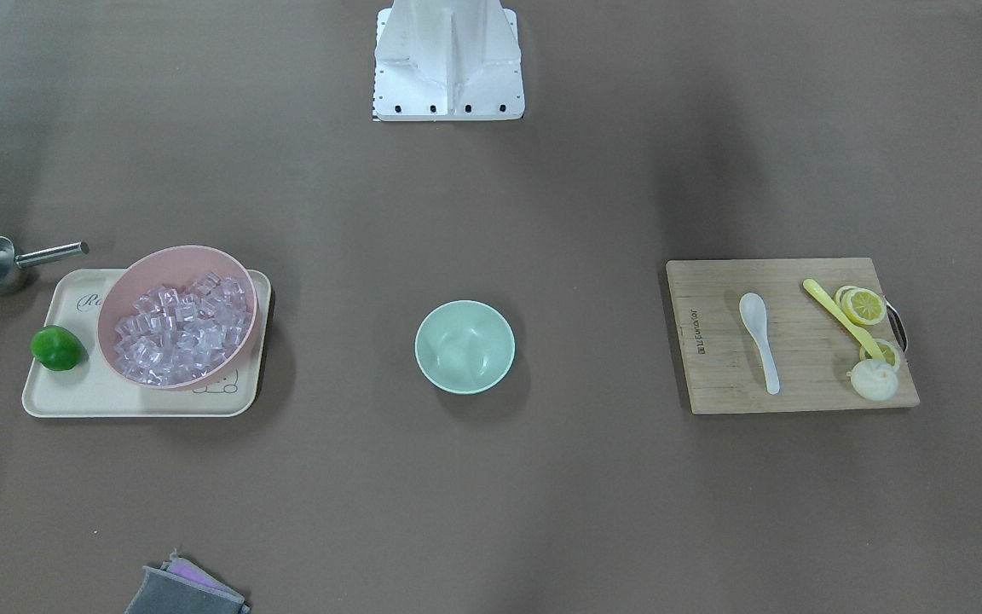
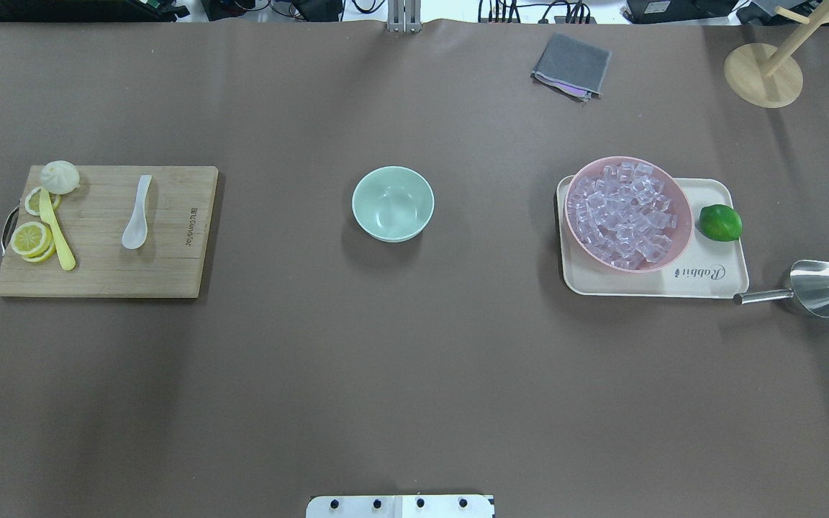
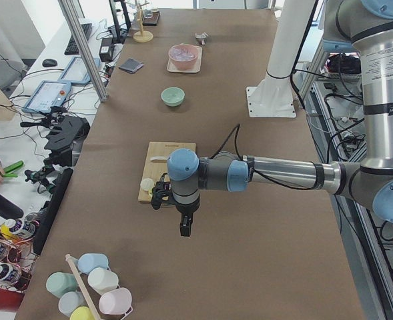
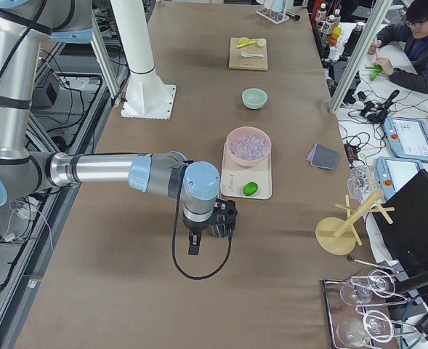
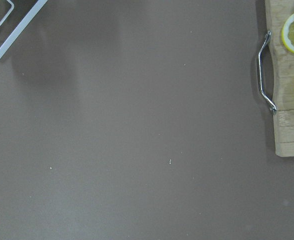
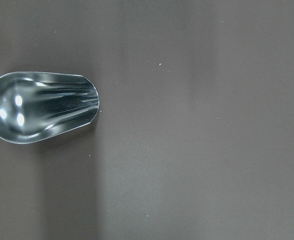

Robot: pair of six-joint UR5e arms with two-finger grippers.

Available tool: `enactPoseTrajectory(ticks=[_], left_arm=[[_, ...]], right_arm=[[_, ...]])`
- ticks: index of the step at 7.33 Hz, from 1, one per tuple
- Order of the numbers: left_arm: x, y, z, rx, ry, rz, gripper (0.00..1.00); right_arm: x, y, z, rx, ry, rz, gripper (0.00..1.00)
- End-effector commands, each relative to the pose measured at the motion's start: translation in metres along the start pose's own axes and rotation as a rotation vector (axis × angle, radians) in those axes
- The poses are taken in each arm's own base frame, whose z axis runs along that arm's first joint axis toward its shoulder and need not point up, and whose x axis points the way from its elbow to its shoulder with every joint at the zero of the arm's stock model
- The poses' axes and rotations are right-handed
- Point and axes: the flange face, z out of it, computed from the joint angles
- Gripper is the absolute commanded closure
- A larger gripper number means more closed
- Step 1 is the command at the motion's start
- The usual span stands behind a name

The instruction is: Put spoon and ice into bowl

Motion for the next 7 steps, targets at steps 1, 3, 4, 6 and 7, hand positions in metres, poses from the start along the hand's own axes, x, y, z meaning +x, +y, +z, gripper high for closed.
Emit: enactPoseTrajectory(ticks=[1, 3, 4, 6, 7], left_arm=[[0.001, 0.000, -0.001, 0.002, -0.004, 0.002, 0.00], [0.005, -0.002, -0.005, 0.011, 0.001, 0.010, 0.01], [0.011, -0.003, -0.012, 0.026, -0.005, 0.025, 0.00], [0.016, -0.010, -0.018, 0.041, -0.006, 0.039, 0.01], [0.022, -0.011, -0.025, 0.055, -0.003, 0.048, 0.00]], right_arm=[[0.000, -0.001, 0.000, 0.000, 0.007, -0.001, 0.00], [-0.002, -0.004, -0.004, 0.036, 0.011, -0.038, 0.00], [-0.006, -0.009, -0.009, 0.087, 0.021, -0.083, 0.00], [-0.027, -0.024, -0.035, 0.272, 0.059, -0.247, 0.00], [-0.031, -0.024, -0.039, 0.343, 0.068, -0.305, 0.00]])
